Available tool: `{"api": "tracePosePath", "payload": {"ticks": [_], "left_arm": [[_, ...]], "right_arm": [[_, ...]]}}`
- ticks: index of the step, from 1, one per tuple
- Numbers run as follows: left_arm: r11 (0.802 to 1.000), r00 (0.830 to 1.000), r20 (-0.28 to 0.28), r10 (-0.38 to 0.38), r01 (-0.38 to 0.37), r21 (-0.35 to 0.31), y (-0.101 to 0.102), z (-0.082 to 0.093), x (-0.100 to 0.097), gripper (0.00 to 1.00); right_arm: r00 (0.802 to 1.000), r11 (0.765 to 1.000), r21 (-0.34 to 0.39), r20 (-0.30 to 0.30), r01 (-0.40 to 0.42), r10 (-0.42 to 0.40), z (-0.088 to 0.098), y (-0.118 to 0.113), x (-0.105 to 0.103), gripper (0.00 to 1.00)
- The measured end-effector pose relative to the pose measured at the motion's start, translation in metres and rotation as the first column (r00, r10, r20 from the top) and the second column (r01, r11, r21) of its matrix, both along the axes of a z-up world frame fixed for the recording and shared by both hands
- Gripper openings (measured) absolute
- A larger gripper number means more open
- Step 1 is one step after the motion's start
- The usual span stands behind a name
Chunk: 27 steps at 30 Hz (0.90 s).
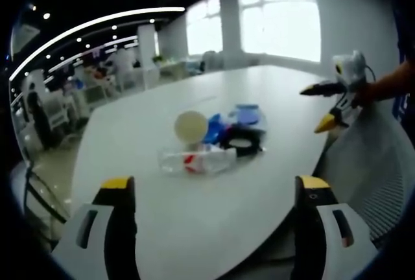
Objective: Arrange the tabletop items into an orderly group along one side of the table until the central work area is clear of visible clutter.
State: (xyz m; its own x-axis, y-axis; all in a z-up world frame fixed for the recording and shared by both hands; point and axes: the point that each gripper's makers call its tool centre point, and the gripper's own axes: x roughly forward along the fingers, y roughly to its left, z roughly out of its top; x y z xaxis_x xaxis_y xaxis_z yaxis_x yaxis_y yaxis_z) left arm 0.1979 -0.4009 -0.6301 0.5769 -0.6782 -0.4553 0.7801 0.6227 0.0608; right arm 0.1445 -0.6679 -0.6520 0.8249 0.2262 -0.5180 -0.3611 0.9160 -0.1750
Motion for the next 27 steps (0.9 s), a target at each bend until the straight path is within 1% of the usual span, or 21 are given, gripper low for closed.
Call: {"api": "tracePosePath", "payload": {"ticks": [3, 8, 11, 18, 24, 26, 27], "left_arm": [[1.000, 1.000, 0.000, 0.001, -0.001, 0.000, 0.000, 0.000, 0.001, 1.00], [1.000, 1.000, -0.001, 0.008, -0.008, -0.014, 0.001, 0.002, 0.002, 1.00], [1.000, 1.000, 0.004, 0.010, -0.010, -0.017, 0.002, 0.003, 0.003, 1.00], [1.000, 1.000, 0.001, 0.016, -0.015, -0.027, 0.002, 0.004, 0.003, 1.00], [1.000, 1.000, 0.000, 0.011, -0.011, -0.026, 0.001, 0.004, 0.002, 1.00], [1.000, 1.000, -0.001, 0.010, -0.010, -0.022, 0.001, 0.003, 0.002, 1.00], [1.000, 1.000, -0.001, 0.010, -0.010, -0.022, 0.001, 0.003, 0.002, 1.00]], "right_arm": [[1.000, 1.000, -0.001, 0.000, -0.008, 0.008, 0.001, 0.002, 0.000, 1.00], [1.000, 1.000, 0.018, -0.003, -0.008, 0.008, 0.006, 0.001, 0.001, 1.00], [1.000, 1.000, 0.022, 0.006, -0.015, 0.015, 0.012, 0.003, 0.004, 1.00], [0.999, 0.999, 0.020, 0.042, -0.030, 0.029, 0.030, 0.006, 0.019, 1.00], [0.997, 0.998, 0.027, 0.055, -0.048, 0.047, 0.036, 0.012, 0.030, 1.00], [0.997, 0.998, 0.029, 0.058, -0.054, 0.053, 0.037, 0.014, 0.035, 0.97], [0.997, 0.998, 0.033, 0.058, -0.055, 0.053, 0.037, 0.014, 0.036, 0.97]]}}
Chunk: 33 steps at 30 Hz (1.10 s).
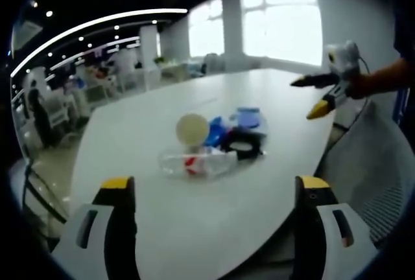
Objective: Arrange the tabletop items into an orderly group along one side of the table until the central work area is clear of visible clutter.
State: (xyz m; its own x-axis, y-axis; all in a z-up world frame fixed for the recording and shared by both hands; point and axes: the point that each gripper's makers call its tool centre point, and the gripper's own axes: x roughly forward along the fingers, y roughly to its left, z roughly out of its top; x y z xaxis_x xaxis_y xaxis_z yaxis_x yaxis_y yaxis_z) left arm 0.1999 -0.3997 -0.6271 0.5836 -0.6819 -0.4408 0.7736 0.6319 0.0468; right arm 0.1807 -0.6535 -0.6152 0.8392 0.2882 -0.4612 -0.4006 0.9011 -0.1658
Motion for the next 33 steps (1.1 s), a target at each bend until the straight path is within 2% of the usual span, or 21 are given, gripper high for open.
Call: {"api": "tracePosePath", "payload": {"ticks": [13, 33], "left_arm": [[1.000, 1.000, -0.005, -0.001, 0.001, 0.000, 0.000, -0.001, 0.000, 1.00], [1.000, 0.999, -0.036, -0.015, 0.015, 0.002, -0.003, -0.005, -0.004, 1.00]], "right_arm": [[0.999, 1.000, 0.006, 0.019, -0.026, 0.026, 0.004, 0.011, 0.023, 0.96], [0.996, 0.996, -0.017, 0.019, -0.092, 0.093, 0.005, 0.038, 0.062, 0.87]]}}
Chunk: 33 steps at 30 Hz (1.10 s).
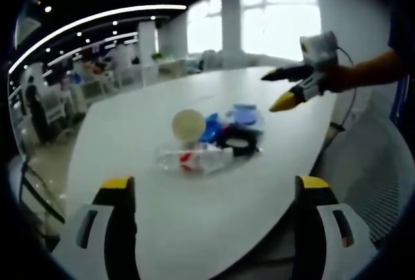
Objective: Arrange the tabletop items into an orderly group along one side of the table until the central work area is clear of visible clutter.
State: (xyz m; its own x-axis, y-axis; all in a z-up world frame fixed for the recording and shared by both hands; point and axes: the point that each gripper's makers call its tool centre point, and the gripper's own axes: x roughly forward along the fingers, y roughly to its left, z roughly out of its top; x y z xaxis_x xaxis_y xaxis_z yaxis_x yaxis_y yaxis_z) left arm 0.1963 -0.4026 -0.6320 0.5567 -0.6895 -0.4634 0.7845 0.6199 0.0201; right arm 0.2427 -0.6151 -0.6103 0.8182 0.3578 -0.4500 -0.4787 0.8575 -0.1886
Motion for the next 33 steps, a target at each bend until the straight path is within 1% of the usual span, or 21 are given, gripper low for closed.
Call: {"api": "tracePosePath", "payload": {"ticks": [4, 8, 11, 14, 19, 33], "left_arm": [[1.000, 1.000, -0.002, -0.006, 0.006, 0.005, -0.001, -0.001, -0.001, 1.00], [1.000, 1.000, -0.006, -0.012, 0.012, 0.008, -0.001, -0.002, -0.002, 0.99], [1.000, 1.000, -0.008, -0.015, 0.016, 0.010, -0.002, -0.002, -0.003, 0.99], [1.000, 1.000, -0.011, -0.016, 0.016, 0.011, -0.002, -0.003, -0.003, 0.99], [1.000, 1.000, -0.017, -0.021, 0.021, 0.012, -0.002, -0.004, -0.004, 0.99], [1.000, 0.999, -0.026, -0.024, 0.025, 0.015, -0.002, -0.006, -0.005, 0.98]], "right_arm": [[1.000, 1.000, -0.014, 0.007, -0.026, 0.026, 0.001, 0.008, 0.008, 0.84], [0.999, 0.999, -0.004, 0.003, -0.040, 0.040, 0.000, 0.015, 0.015, 0.83], [0.999, 0.999, 0.003, -0.005, -0.042, 0.042, -0.002, 0.018, 0.018, 0.81], [0.999, 0.999, 0.026, -0.022, -0.039, 0.040, -0.005, 0.023, 0.022, 0.79], [0.999, 0.999, 0.038, -0.029, -0.037, 0.038, -0.006, 0.029, 0.030, 0.77], [0.998, 0.998, 0.032, -0.021, -0.060, 0.061, -0.005, 0.044, 0.052, 0.67]]}}
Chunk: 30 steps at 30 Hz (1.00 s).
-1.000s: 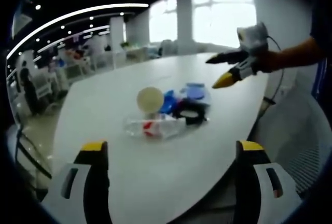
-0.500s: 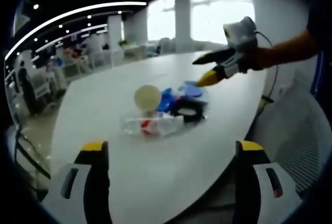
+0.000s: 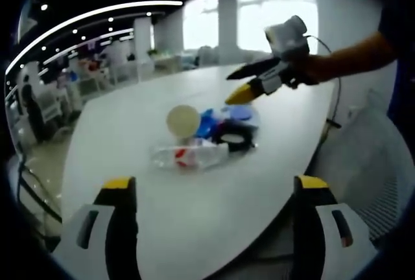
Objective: Arrange the tabletop items into an orderly group along one side of the table until the central work area is clear of visible clutter.
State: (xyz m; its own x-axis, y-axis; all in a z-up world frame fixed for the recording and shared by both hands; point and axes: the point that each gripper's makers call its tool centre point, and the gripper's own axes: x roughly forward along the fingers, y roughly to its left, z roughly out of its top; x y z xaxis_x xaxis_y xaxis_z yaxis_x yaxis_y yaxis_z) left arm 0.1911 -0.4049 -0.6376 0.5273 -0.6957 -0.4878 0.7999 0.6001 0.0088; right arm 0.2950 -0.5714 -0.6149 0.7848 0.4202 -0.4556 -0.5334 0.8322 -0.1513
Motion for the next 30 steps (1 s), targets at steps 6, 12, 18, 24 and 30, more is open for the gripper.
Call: {"api": "tracePosePath", "payload": {"ticks": [6, 12, 18, 24, 30], "left_arm": [[1.000, 1.000, 0.001, 0.001, -0.001, 0.003, 0.000, 0.000, 0.000, 0.97], [1.000, 1.000, 0.000, -0.002, 0.002, 0.006, 0.000, 0.000, 0.000, 0.96], [1.000, 1.000, 0.002, 0.000, 0.000, 0.007, 0.000, 0.000, 0.000, 0.95], [1.000, 1.000, 0.003, -0.003, 0.003, 0.009, 0.000, 0.000, 0.000, 0.94], [1.000, 1.000, 0.001, 0.002, -0.002, 0.005, 0.001, 0.000, 0.001, 0.92]], "right_arm": [[1.000, 1.000, -0.015, 0.009, -0.010, 0.011, -0.001, 0.005, 0.010, 0.59], [1.000, 0.999, -0.038, 0.012, -0.028, 0.028, -0.004, 0.009, 0.017, 0.53], [0.999, 0.997, -0.063, 0.009, -0.045, 0.045, -0.009, 0.012, 0.024, 0.47], [0.997, 0.991, -0.107, 0.001, -0.080, 0.080, -0.016, 0.017, 0.028, 0.42], [0.996, 0.989, -0.116, -0.009, -0.093, 0.093, -0.022, 0.022, 0.032, 0.37]]}}
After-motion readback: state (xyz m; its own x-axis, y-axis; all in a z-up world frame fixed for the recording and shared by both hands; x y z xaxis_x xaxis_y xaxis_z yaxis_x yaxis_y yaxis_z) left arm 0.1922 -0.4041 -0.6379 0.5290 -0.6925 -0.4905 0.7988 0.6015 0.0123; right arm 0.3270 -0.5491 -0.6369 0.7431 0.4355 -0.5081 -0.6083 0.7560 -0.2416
